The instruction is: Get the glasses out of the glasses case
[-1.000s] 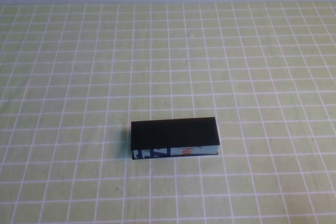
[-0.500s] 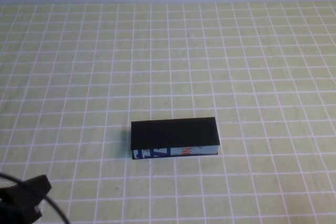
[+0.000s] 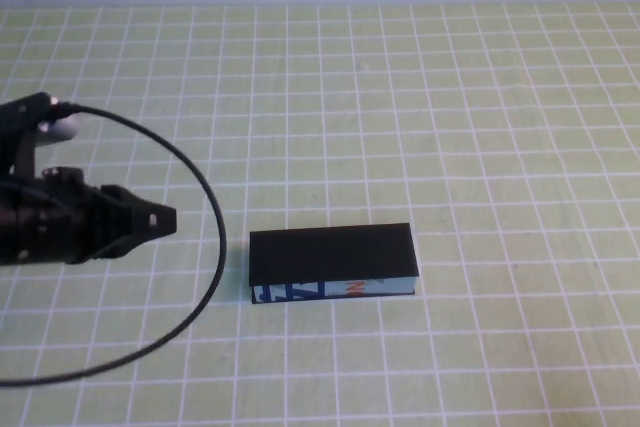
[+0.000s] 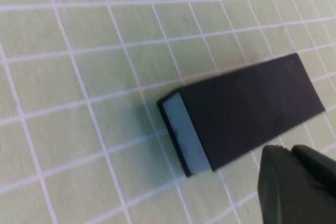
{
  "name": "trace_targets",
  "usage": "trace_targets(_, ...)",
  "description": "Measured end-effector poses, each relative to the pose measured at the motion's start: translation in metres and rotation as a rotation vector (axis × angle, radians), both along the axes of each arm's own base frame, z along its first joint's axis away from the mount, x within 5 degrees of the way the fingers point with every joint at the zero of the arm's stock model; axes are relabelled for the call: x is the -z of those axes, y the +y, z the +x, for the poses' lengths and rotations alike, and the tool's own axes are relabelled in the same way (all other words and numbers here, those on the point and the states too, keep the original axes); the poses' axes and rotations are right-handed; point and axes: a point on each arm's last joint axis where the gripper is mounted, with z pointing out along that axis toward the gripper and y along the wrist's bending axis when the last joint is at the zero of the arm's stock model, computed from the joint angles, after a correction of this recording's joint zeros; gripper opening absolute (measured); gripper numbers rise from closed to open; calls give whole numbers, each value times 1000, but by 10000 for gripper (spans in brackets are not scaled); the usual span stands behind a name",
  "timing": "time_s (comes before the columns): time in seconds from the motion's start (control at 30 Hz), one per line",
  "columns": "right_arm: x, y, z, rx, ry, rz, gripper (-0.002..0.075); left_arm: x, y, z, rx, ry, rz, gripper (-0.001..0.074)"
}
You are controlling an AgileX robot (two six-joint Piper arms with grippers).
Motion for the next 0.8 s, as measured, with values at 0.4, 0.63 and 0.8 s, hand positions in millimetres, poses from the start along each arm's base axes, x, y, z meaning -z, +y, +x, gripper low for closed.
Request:
trace_targets(0.4,0,0,0,0,0,0,-18,45,-54,97,170,45,34,-3)
trace_targets(0.63,0,0,0,0,0,0,-18,81,-63,128,189,119,30,-3)
trace_targets(0.8,0,0,0,0,0,0,-18,102,-67,136,208,176,19,-3)
